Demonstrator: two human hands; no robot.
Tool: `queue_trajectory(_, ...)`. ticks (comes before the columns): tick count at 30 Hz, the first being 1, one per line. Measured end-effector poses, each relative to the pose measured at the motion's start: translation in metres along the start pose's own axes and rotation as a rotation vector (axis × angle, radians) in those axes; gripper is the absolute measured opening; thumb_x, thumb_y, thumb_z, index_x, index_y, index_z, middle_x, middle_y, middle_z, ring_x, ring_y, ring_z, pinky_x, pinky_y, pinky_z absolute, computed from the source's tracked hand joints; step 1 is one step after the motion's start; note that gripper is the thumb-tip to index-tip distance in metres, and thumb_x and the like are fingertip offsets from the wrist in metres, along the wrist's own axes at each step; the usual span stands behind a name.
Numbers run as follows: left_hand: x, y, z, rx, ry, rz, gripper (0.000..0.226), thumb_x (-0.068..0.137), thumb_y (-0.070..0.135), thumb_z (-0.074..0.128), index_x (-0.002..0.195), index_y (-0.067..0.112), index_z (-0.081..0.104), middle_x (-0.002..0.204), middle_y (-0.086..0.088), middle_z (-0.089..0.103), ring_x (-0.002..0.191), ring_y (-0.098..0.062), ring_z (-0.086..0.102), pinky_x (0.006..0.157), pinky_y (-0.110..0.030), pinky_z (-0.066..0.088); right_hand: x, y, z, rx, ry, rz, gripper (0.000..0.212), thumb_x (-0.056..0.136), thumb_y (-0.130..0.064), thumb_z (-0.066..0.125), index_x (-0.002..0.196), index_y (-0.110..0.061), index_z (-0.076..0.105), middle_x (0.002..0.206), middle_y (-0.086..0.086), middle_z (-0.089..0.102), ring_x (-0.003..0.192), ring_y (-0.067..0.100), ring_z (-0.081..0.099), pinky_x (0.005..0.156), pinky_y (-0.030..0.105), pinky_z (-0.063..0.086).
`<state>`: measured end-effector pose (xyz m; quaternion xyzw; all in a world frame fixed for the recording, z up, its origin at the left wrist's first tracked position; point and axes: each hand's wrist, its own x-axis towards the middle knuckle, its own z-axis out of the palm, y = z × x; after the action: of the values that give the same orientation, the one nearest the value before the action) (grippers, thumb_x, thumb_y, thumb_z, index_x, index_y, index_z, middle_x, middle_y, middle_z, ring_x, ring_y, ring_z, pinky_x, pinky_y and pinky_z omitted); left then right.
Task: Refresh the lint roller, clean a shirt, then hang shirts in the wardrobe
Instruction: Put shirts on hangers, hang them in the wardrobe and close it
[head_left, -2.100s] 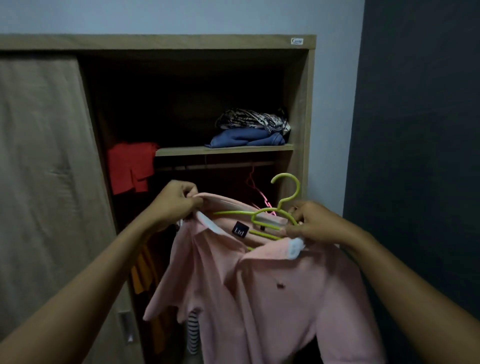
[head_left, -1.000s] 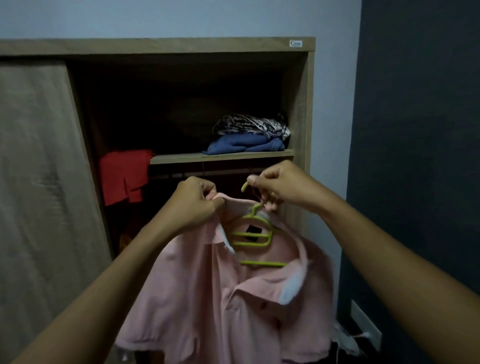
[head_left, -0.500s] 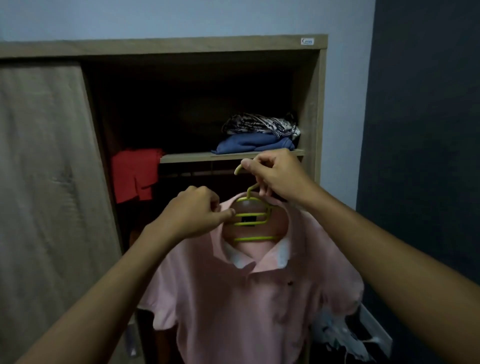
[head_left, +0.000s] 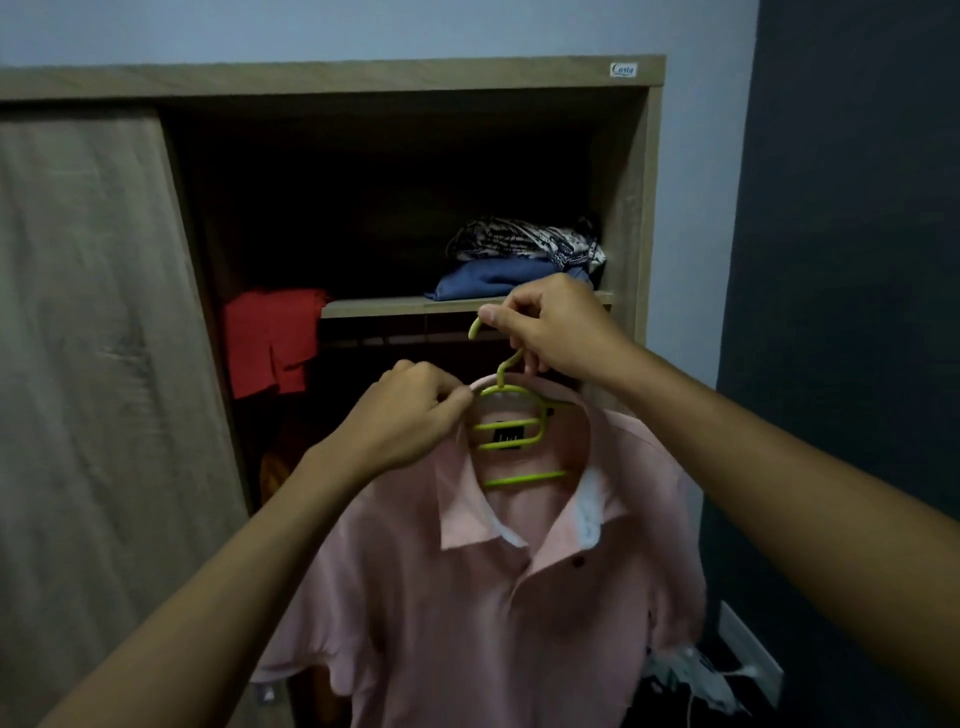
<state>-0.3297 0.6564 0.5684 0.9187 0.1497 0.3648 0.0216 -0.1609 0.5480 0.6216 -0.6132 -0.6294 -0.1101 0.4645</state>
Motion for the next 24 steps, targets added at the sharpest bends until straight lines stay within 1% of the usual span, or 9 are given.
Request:
queue_trajectory(3, -0.004, -0.013, 0.007, 0.051, 0.179, 0.04, 0.037, 0.094, 0.049, 0.035, 0.068, 0.024, 0.044, 0.069, 0.002, 0.053, 0.071, -0.025, 0.054, 0.064, -0.04, 0.042, -0.005, 0.003, 0.002, 0.011, -0.008, 0.023, 0.039, 0.094, -0.04, 0.064, 0.073, -0.008, 0.069, 0.06, 0.009, 0.067, 0.04, 0.016, 0.063, 0.04, 0.02, 0.043)
queue_trajectory(5, -0.009, -0.024, 0.016, 0.105, 0.092, -0.001, 0.046, 0.1, 0.056, 0.031, 0.07, 0.024, 0.046, 0.074, 0.002, 0.051, 0.075, -0.023, 0.054, 0.066, -0.037, 0.038, -0.006, 0.006, -0.001, 0.049, 0.017, 0.045, 0.037, 0.094, -0.04, 0.064, 0.073, -0.01, 0.069, 0.06, 0.008, 0.067, 0.041, 0.018, 0.063, 0.041, 0.024, 0.044)
queue_trajectory(10, -0.017, -0.029, 0.024, -0.014, -0.106, -0.188, 0.078, 0.101, 0.061, 0.032, 0.045, 0.008, 0.042, 0.048, -0.005, 0.048, 0.055, -0.022, 0.052, 0.06, -0.035, 0.03, -0.026, 0.02, -0.01, 0.239, -0.041, 0.052, 0.019, 0.098, -0.026, 0.06, 0.096, -0.01, 0.071, 0.078, 0.011, 0.07, 0.055, 0.025, 0.069, 0.046, 0.033, 0.054)
queue_trajectory(13, -0.021, -0.041, 0.025, -0.11, -0.107, -0.275, 0.084, 0.095, 0.07, 0.035, 0.045, 0.004, 0.044, 0.048, -0.013, 0.051, 0.047, -0.022, 0.05, 0.052, -0.038, 0.035, -0.052, 0.047, -0.021, 0.072, -0.139, 0.042, 0.026, 0.097, -0.032, 0.061, 0.111, -0.013, 0.07, 0.092, 0.004, 0.073, 0.077, 0.018, 0.071, 0.069, 0.033, 0.058)
queue_trajectory(15, -0.023, -0.054, 0.026, -0.175, -0.099, -0.328, 0.092, 0.084, 0.081, 0.032, 0.051, -0.001, 0.052, 0.055, -0.019, 0.059, 0.052, -0.027, 0.057, 0.057, -0.042, 0.043, -0.068, 0.066, -0.03, -0.111, -0.361, 0.095, 0.032, 0.097, -0.041, 0.057, 0.095, -0.013, 0.073, 0.084, -0.006, 0.071, 0.072, 0.007, 0.064, 0.071, 0.03, 0.054)
queue_trajectory(17, -0.025, -0.058, 0.028, -0.229, -0.088, -0.365, 0.092, 0.083, 0.081, 0.035, 0.05, -0.003, 0.049, 0.054, -0.019, 0.055, 0.049, -0.023, 0.052, 0.056, -0.042, 0.042, -0.082, 0.075, -0.038, -0.105, -0.558, 0.21, 0.042, 0.097, -0.044, 0.054, 0.068, -0.015, 0.064, 0.064, -0.005, 0.058, 0.056, 0.005, 0.049, 0.059, 0.027, 0.043)
queue_trajectory(18, -0.026, -0.057, 0.03, -0.235, -0.076, -0.371, 0.087, 0.088, 0.076, 0.039, 0.047, -0.001, 0.045, 0.05, -0.016, 0.048, 0.045, -0.019, 0.046, 0.053, -0.039, 0.037, -0.088, 0.077, -0.041, -0.048, -0.609, 0.25, 0.042, 0.098, -0.043, 0.055, 0.065, -0.016, 0.061, 0.062, -0.004, 0.054, 0.056, 0.005, 0.047, 0.057, 0.026, 0.04)
queue_trajectory(21, -0.028, -0.052, 0.039, -0.155, -0.017, -0.349, 0.078, 0.1, 0.058, 0.044, 0.044, 0.003, 0.044, 0.045, -0.009, 0.045, 0.043, -0.017, 0.043, 0.051, -0.033, 0.031, -0.093, 0.072, -0.051, 0.148, -0.68, 0.316, 0.035, 0.098, -0.037, 0.056, 0.077, -0.012, 0.07, 0.073, -0.005, 0.066, 0.067, 0.005, 0.059, 0.062, 0.021, 0.049)
queue_trajectory(24, -0.029, -0.057, 0.05, 0.004, -0.034, -0.307, 0.068, 0.102, 0.055, 0.041, 0.057, 0.007, 0.059, 0.062, -0.01, 0.064, 0.072, -0.028, 0.062, 0.063, -0.032, 0.035, -0.089, 0.071, -0.054, 0.19, -0.706, 0.345, 0.036, 0.098, -0.037, 0.056, 0.086, -0.009, 0.074, 0.085, 0.003, 0.074, 0.075, 0.01, 0.067, 0.067, 0.024, 0.054)
